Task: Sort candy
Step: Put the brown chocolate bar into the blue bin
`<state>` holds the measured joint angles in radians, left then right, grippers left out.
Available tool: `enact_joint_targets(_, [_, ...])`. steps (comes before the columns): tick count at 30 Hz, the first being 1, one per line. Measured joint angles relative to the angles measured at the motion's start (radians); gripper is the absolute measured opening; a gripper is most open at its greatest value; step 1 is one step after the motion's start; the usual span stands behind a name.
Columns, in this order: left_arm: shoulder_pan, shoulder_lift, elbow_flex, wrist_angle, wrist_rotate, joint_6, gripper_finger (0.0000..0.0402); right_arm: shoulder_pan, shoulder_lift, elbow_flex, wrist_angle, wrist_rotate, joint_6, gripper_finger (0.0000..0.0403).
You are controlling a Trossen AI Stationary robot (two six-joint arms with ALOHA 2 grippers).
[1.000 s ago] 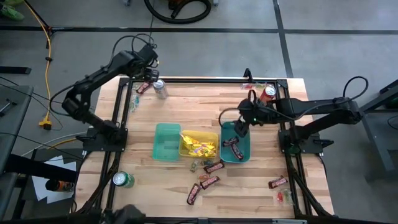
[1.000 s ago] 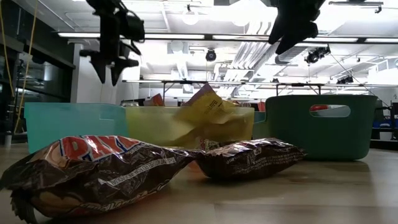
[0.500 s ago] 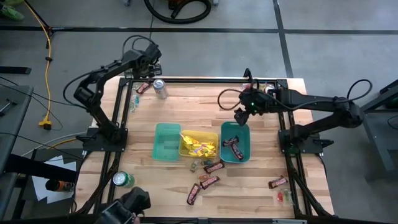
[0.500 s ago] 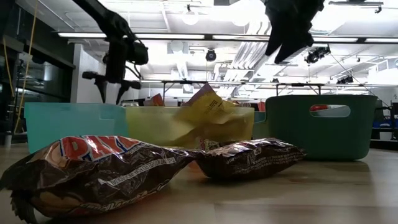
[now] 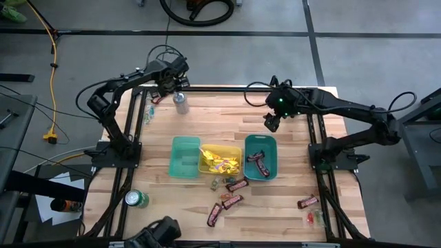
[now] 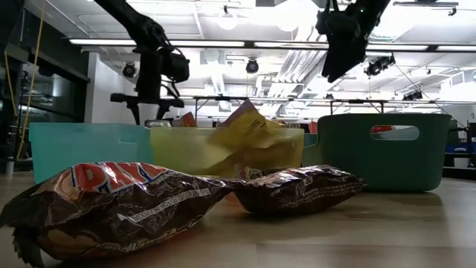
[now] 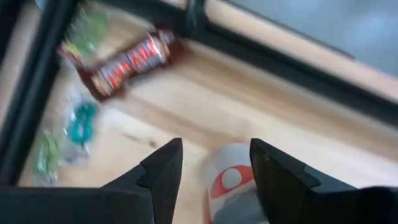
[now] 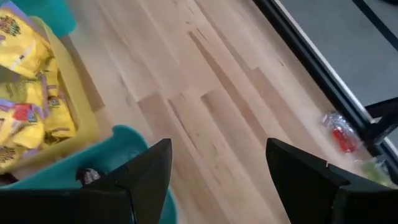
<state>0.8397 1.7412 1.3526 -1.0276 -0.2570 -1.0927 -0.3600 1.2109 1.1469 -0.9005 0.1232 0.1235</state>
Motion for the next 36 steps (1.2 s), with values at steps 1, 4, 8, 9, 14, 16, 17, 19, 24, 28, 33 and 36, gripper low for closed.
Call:
enact_joint_targets(1, [-0.017, 0.000, 0.000, -0.005, 0.005, -0.009, 0.0174, -0.009, 0.000, 0.000, 0.000, -0.001, -0.014, 0.0256])
enact_joint_targets(4, [-0.063, -0.001, 0.000, -0.017, 0.024, -0.031, 0.0174, -0.032, 0.000, 0.000, 0.000, -0.011, -0.047, 0.0256])
enact_joint_targets(8, [-0.080, -0.012, 0.000, -0.036, 0.017, -0.026, 0.0174, -0.060, 0.000, 0.000, 0.000, -0.052, -0.070, 0.0256])
enact_joint_targets(9, [-0.065, -0.014, 0.000, -0.040, 0.015, -0.014, 0.0174, -0.066, 0.000, 0.000, 0.000, -0.061, -0.077, 0.0256])
enact_joint_targets(14, [0.062, -0.014, 0.000, -0.039, 0.016, 0.110, 0.0174, -0.085, 0.000, 0.000, -0.001, -0.084, -0.079, 0.0256])
enact_joint_targets(16, [0.108, 0.005, 0.001, -0.039, 0.033, 0.147, 0.0174, -0.086, 0.000, 0.000, 0.000, -0.088, -0.078, 0.0256])
enact_joint_targets(17, [0.129, 0.018, 0.001, -0.040, 0.043, 0.161, 0.0174, -0.086, 0.000, 0.000, -0.001, -0.089, -0.076, 0.0256])
enact_joint_targets(19, [0.154, 0.040, 0.000, -0.043, 0.042, 0.170, 0.0174, -0.085, 0.000, 0.000, 0.000, -0.093, -0.065, 0.0256])
enact_joint_targets(24, [0.167, 0.105, 0.000, -0.045, 0.016, 0.199, 0.0174, -0.085, 0.000, 0.000, 0.000, -0.107, -0.010, 0.0256])
enact_joint_targets(28, [0.160, 0.168, 0.000, -0.052, -0.018, 0.213, 0.0174, -0.085, 0.000, 0.000, 0.007, -0.107, 0.017, 0.0256])
enact_joint_targets(33, [0.160, 0.228, 0.000, -0.050, -0.105, 0.205, 0.0174, -0.085, 0.000, 0.000, 0.018, -0.106, 0.061, 0.0256])
enact_joint_targets(36, [0.160, 0.256, 0.000, -0.049, -0.164, 0.185, 0.0174, -0.085, 0.000, 0.000, 0.022, -0.107, 0.085, 0.0256])
